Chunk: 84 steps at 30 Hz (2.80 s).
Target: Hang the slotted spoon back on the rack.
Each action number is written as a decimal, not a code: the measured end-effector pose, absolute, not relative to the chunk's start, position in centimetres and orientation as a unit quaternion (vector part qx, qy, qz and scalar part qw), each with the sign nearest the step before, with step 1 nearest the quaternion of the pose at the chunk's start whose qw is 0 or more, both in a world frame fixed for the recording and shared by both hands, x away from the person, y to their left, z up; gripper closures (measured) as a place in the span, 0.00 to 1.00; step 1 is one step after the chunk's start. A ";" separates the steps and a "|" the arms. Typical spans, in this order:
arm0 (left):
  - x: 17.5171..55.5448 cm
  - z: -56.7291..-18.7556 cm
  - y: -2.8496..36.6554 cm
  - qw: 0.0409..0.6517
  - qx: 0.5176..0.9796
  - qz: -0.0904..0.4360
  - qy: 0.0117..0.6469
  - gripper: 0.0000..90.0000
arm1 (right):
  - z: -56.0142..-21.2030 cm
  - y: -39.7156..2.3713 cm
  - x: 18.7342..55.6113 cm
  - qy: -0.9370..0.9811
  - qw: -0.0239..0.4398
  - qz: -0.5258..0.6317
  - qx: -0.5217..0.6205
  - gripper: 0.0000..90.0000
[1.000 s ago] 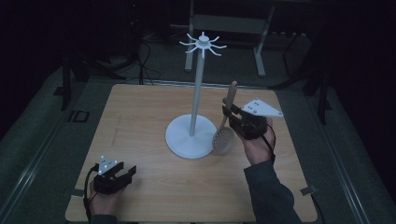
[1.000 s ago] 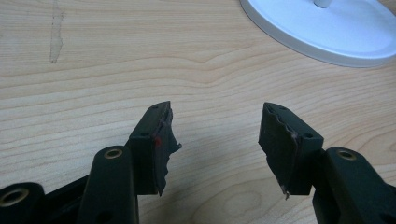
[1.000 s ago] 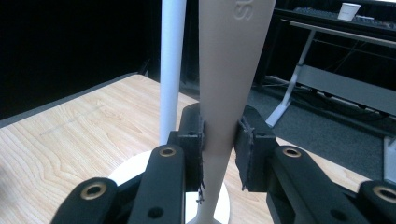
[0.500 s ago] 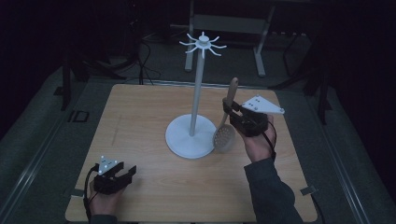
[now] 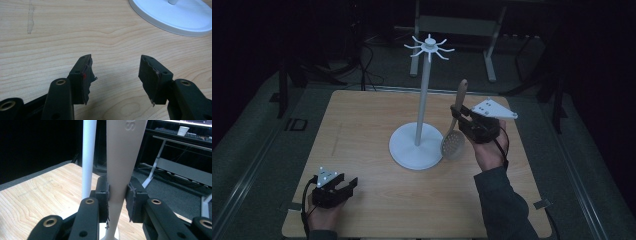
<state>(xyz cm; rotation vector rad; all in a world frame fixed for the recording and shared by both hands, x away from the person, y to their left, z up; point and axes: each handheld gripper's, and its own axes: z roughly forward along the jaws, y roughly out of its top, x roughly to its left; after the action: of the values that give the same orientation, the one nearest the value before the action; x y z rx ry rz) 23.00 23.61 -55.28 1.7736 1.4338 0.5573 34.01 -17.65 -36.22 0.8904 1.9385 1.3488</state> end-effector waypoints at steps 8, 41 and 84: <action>23.0 -55.3 23.6 0.386 0.698 0.218 0.563 0.50 | -35.9 -17.7 34.2 0.730 0.307 0.509 0.337 0.82; 23.0 -55.3 23.7 0.386 0.697 0.219 0.564 0.50 | -34.2 -16.7 34.8 0.728 0.310 0.514 0.330 0.82; 23.0 -55.3 23.7 0.387 0.696 0.219 0.564 0.50 | -32.3 -13.9 36.8 0.728 0.292 0.523 0.333 0.82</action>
<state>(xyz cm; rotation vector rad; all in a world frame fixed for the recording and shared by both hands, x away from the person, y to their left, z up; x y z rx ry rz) 23.02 23.71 -55.27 1.7712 1.4351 0.5585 36.81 -13.94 -32.27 0.8884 1.9414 1.3929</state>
